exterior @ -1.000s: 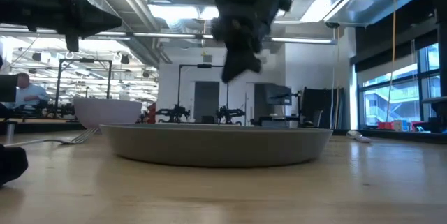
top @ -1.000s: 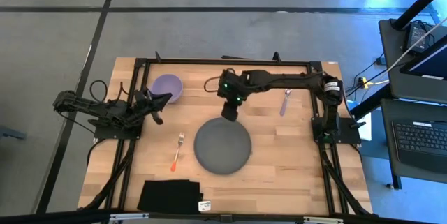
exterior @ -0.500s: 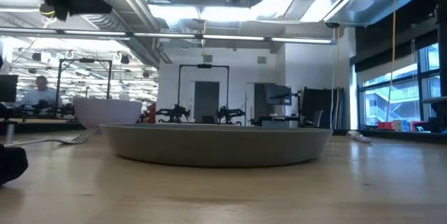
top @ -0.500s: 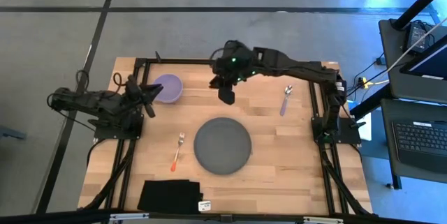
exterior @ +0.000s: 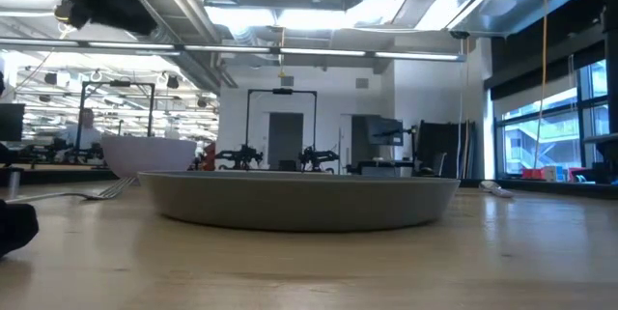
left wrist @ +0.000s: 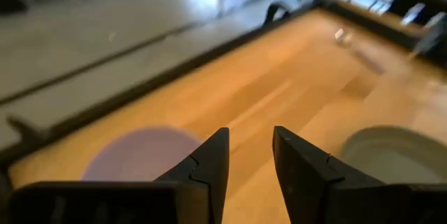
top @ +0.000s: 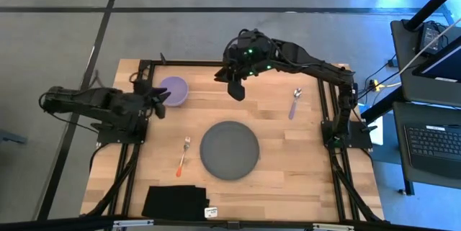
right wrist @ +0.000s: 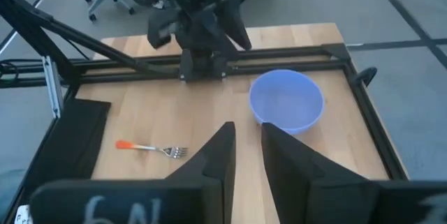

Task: Set table place
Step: Put the purple bowl on the gray plate

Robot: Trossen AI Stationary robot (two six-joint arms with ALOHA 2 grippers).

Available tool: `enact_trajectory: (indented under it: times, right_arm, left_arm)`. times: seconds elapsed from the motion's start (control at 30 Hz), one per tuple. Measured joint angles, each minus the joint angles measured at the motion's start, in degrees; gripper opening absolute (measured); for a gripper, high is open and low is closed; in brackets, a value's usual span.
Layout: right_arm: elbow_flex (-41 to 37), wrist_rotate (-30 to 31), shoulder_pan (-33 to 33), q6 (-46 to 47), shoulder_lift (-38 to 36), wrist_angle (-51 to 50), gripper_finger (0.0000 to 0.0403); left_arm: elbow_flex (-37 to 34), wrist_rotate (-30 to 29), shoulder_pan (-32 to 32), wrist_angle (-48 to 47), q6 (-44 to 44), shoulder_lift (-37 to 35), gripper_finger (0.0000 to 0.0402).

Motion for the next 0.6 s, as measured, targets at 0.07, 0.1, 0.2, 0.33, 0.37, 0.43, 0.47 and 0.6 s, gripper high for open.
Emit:
enact_trajectory:
  times: [0.07, 0.1, 0.2, 0.33, 0.37, 0.43, 0.47, 0.6]
  right_arm:
    - [-0.01, 0.0, 0.01, 0.07, 0.0, -0.03, 0.0074]
    - [-0.01, 0.0, 0.01, 0.13, 0.0, 0.01, 0.0074]
    - [-0.01, 0.0, 0.03, 0.32, 0.0, -0.04, 0.0074]
    - [-0.01, -0.02, 0.01, 1.09, 0.0, -0.56, 0.0074]
    - [-0.04, -0.02, 0.01, 1.14, 0.0, -0.95, 0.0074]
    - [-0.06, -0.02, 0.01, 1.11, 0.0, -1.43, 0.0074]
    - [-0.06, -0.04, 0.01, 1.11, 0.0, -1.73, 0.0074]
    - [-0.06, -0.04, 0.01, 0.46, 0.0, -3.34, 0.0074]
  left_arm:
    - [0.0, 1.84, 2.78, 0.23, -0.98, 3.25, 0.0097]
    - [0.0, 2.86, 4.38, 0.83, -1.38, 4.93, 0.0094]
    - [0.56, 8.27, 10.15, 1.87, -2.12, 9.78, 0.0086]
    - [2.47, 14.73, 18.09, 1.73, -1.18, 15.43, 0.0081]
    - [2.88, 15.24, 19.8, 1.69, -0.21, 16.68, 0.0081]
    - [3.52, 17.26, 23.16, 1.57, 1.87, 19.15, 0.0085]
    - [3.65, 18.64, 24.71, 1.53, 2.61, 20.2, 0.0087]
    - [3.69, 24.47, 29.45, 1.51, 4.85, 24.72, 0.0101]
